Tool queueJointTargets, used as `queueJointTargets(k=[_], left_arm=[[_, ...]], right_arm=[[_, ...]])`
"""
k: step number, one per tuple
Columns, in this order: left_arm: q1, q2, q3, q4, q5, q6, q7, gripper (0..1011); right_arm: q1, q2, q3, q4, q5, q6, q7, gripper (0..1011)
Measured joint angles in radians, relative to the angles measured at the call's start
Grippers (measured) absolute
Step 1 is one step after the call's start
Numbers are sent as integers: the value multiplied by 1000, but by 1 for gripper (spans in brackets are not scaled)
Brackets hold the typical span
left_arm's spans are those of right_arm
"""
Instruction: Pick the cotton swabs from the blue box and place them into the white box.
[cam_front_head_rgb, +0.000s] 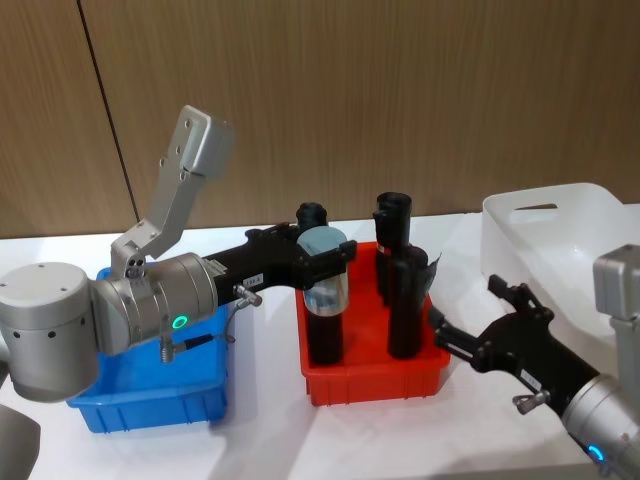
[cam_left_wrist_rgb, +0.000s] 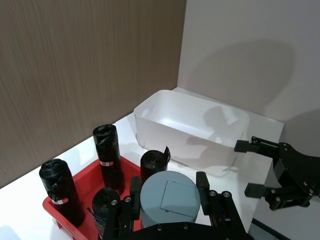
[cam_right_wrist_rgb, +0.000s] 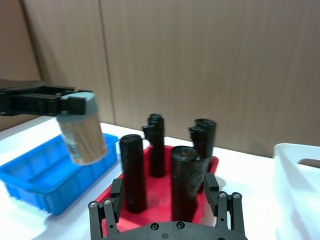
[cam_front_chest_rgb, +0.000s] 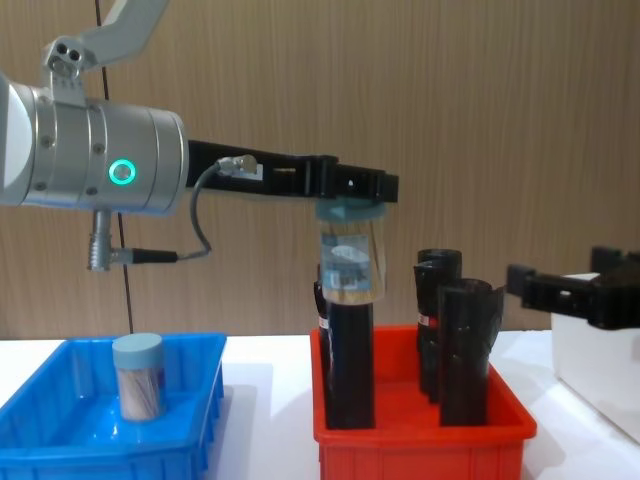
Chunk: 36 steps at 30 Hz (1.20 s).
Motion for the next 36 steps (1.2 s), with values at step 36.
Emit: queueJointTargets(k=[36], left_arm=[[-3,-1,0,2,0,3,-5,670]], right_arm=[[191,-88,-54,210,95,109,352,1002]])
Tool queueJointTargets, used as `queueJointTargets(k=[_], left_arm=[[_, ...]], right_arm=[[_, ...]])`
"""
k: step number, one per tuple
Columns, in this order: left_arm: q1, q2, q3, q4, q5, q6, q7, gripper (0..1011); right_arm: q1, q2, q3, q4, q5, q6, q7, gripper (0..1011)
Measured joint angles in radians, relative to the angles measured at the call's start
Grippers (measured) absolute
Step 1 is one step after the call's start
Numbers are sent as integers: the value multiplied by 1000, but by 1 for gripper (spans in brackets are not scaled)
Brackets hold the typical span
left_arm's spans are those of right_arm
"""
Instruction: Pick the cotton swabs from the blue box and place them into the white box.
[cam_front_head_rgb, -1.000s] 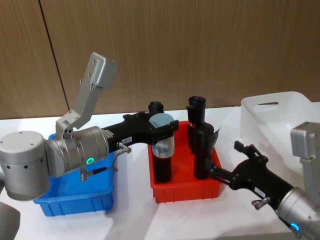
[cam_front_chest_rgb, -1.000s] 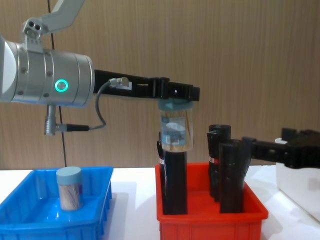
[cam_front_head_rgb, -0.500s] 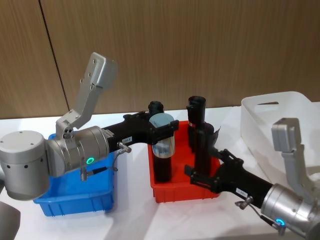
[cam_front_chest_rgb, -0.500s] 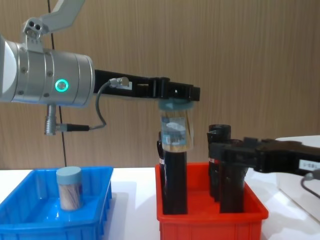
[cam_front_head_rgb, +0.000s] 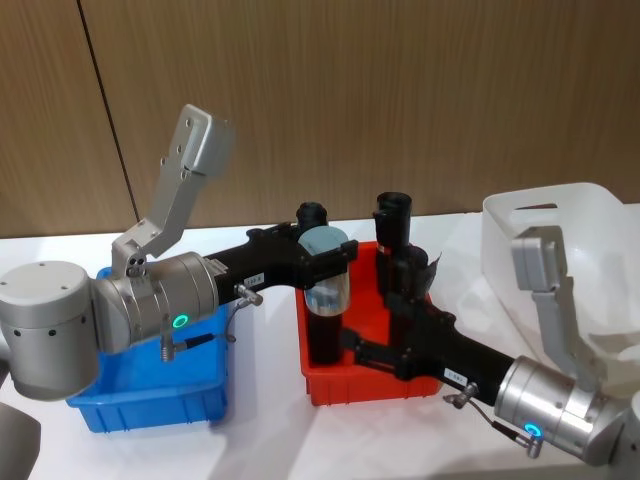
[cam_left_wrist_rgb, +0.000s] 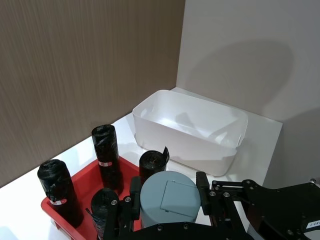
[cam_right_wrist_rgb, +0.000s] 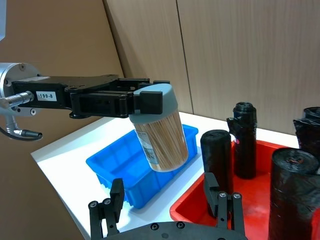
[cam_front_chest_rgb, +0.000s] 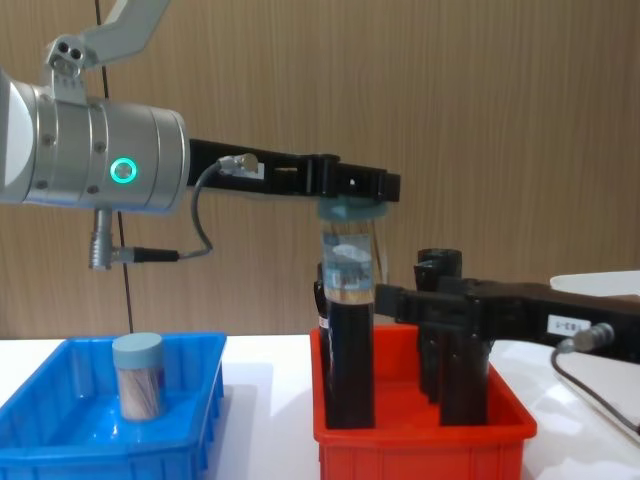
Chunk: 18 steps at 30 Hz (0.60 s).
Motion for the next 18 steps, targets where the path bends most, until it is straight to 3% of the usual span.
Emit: queueJointTargets(k=[18], left_arm=[[0,0,0,0,0,0,0,670]], right_arm=[[67,-39,-26,72,-40,-21,30,1002]])
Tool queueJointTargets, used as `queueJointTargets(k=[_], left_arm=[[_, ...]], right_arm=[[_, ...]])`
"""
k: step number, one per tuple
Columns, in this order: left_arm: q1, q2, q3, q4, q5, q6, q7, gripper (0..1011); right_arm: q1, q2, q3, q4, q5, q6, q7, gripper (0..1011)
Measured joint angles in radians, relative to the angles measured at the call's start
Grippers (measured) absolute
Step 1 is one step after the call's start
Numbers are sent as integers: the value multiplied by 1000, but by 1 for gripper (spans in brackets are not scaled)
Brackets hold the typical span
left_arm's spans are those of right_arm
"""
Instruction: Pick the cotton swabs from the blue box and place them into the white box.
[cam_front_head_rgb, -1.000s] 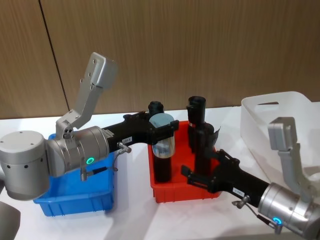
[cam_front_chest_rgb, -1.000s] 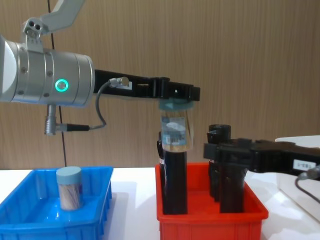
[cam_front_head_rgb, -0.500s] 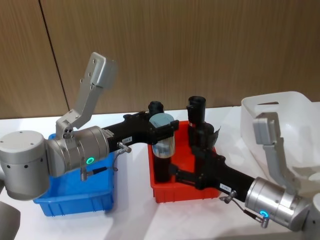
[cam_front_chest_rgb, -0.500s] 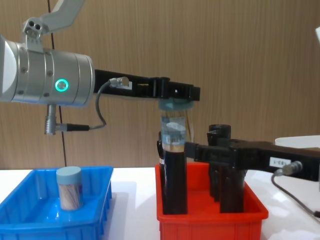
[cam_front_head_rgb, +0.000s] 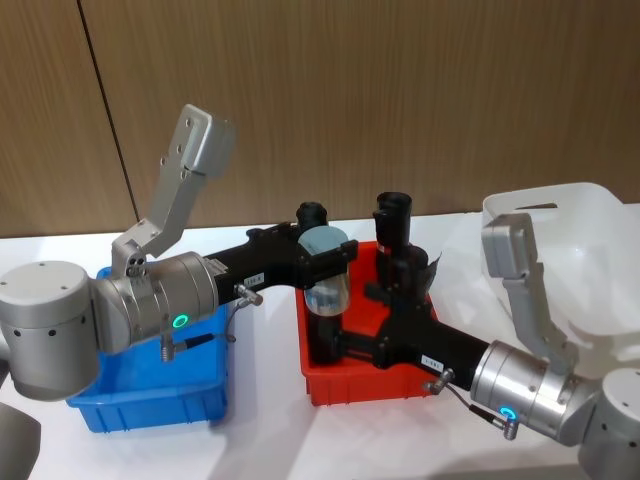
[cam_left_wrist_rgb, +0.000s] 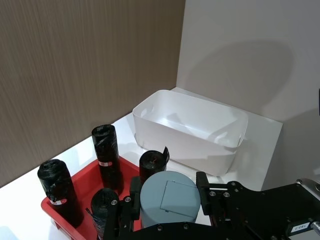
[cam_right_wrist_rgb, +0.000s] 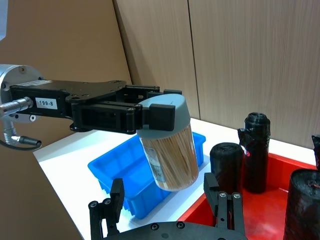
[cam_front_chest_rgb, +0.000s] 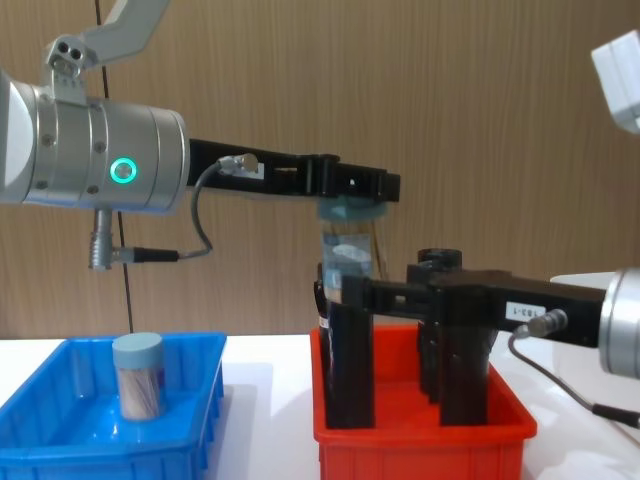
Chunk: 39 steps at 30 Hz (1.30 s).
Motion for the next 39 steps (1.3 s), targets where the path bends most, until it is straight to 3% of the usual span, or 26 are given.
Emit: queueJointTargets(k=[13,39], left_arm=[[0,0,0,0,0,0,0,670],[0,0,0,0,0,0,0,670]], right_arm=[[45,-22,-13,44,-42,-27,-4,1002],[99,-50,-34,115,-75,-55,-9,1002]])
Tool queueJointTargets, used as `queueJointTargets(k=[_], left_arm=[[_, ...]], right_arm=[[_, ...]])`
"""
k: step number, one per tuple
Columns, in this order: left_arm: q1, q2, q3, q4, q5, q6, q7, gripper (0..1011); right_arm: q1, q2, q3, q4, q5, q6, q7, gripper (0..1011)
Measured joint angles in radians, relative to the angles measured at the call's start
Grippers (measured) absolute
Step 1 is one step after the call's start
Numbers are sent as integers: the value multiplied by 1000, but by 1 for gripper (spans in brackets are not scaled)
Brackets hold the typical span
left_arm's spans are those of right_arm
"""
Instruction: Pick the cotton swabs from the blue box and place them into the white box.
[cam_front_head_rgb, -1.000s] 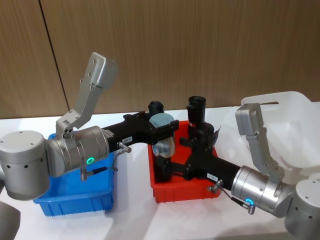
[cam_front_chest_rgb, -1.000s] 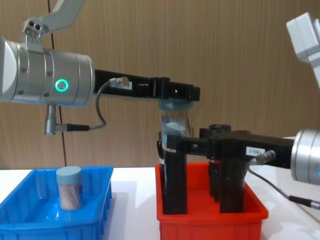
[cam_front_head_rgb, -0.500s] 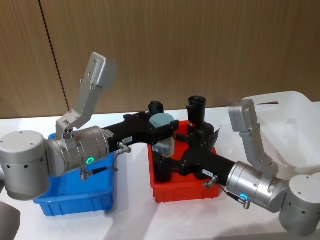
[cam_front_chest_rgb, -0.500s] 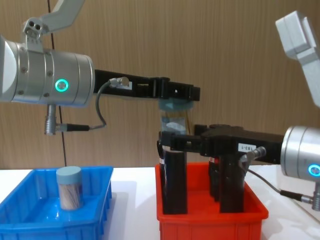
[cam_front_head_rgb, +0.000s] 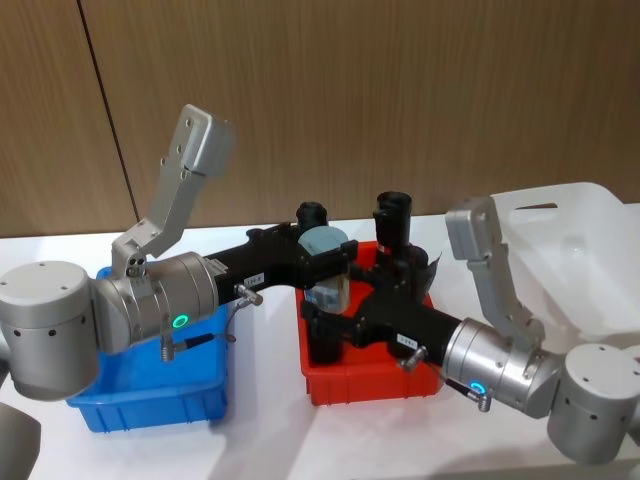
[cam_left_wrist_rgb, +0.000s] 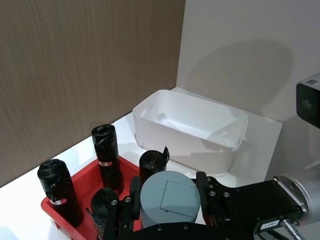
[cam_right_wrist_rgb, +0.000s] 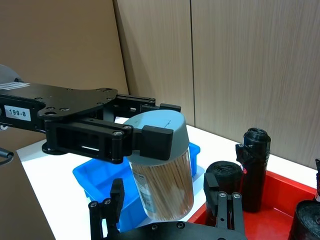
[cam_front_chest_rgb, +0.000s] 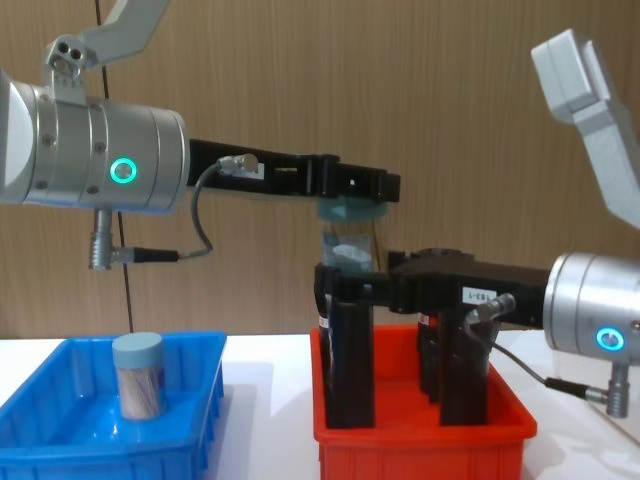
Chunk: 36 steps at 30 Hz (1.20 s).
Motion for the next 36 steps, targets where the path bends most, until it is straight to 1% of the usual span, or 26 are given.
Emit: queueJointTargets(k=[3,4,7,8,10,11,13,14,16,22,32,33,34,36], left_arm=[[0,0,0,0,0,0,0,670],[0,0,0,0,0,0,0,670],[0,0,0,0,0,0,0,670],[0,0,0,0,0,0,0,670],[0,0,0,0,0,0,0,670],[0,0,0,0,0,0,0,670],[0,0,0,0,0,0,0,670],[0,0,0,0,0,0,0,670],[0,0,0,0,0,0,0,670],[0,0,0,0,-1,-1,0,674],[0,0,0,0,0,0,0,957],[0,0,0,0,0,0,0,968],[0,0,0,0,0,0,0,1003],[0,0,0,0,0,0,0,1004]], right_arm=[[5,-2,-1,6,0,-3,0,981],[7,-4,-2,10,0,-4,0,945],[11,-6,-4,14,0,-6,1,897],[13,-7,-5,16,0,-8,3,847],[15,-8,-5,17,0,-10,4,812],[17,-9,-7,18,0,-12,5,757],[18,-10,-8,18,0,-12,6,717],[19,-10,-9,18,0,-13,7,660],[20,-10,-10,18,0,-13,8,641],[23,-12,-13,15,-1,-13,9,639],[28,-14,-20,8,4,-14,12,639],[29,-14,-21,7,6,-14,12,639],[29,-14,-21,7,6,-14,12,639],[29,-14,-22,6,7,-14,12,639]])
